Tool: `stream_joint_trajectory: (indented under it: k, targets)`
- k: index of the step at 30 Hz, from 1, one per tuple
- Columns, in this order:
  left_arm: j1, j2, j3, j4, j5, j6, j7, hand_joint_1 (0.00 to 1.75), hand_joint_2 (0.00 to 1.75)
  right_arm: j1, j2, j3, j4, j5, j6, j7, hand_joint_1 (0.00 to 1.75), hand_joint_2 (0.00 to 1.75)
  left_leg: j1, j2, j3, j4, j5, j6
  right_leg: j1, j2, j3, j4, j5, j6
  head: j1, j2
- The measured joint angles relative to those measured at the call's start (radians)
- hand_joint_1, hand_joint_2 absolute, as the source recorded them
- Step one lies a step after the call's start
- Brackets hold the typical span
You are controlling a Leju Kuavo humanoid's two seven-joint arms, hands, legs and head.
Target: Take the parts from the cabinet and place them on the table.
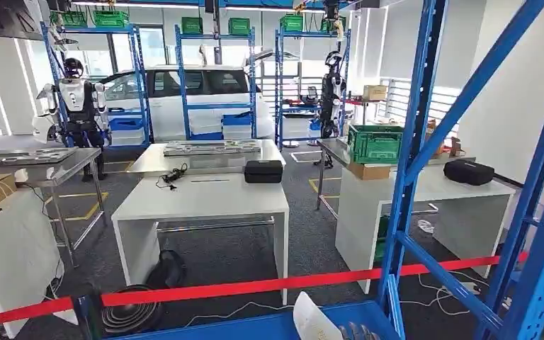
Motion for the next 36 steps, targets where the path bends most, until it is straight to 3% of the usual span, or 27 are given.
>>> stream_joint_trajectory:
  k: [13,14,20,36]
  targets:
    - [0.000,0.000,0.017,0.000,0.000,0.009,0.002,0.00,0.00,-0.058,0.007,0.055,-0.008,-0.033,0.000,-0.021,0.00,1.75,0.000,-0.001,0.000,0.000,0.000,0.000,0.000,-0.001,0.001,0.000,0.000,0.000,0.000,0.000]
    - [0.000,0.000,0.018,0.000,0.000,0.009,0.002,0.00,0.00,-0.059,0.007,0.058,-0.008,-0.033,0.000,-0.020,0.00,0.00,0.000,-0.001,0.000,0.000,0.000,0.000,0.000,-0.001,0.001,0.000,0.000,0.000,0.000,0.000]
    - [0.001,-0.003,0.018,0.000,-0.002,0.024,0.000,0.00,0.00,-0.075,0.007,0.070,0.008,-0.073,0.010,-0.021,0.00,0.00,0.000,0.000,0.001,0.000,0.000,0.000,0.000,-0.001,0.001,0.000,0.000,0.000,0.000,0.000]
    - [-0.007,-0.002,0.018,-0.001,-0.037,-0.003,0.014,0.00,0.00,-0.087,0.034,0.070,0.235,-0.194,0.016,-0.031,0.00,0.00,0.000,0.000,0.002,0.000,0.000,0.000,0.000,-0.001,0.001,0.000,0.000,0.000,0.000,0.000]
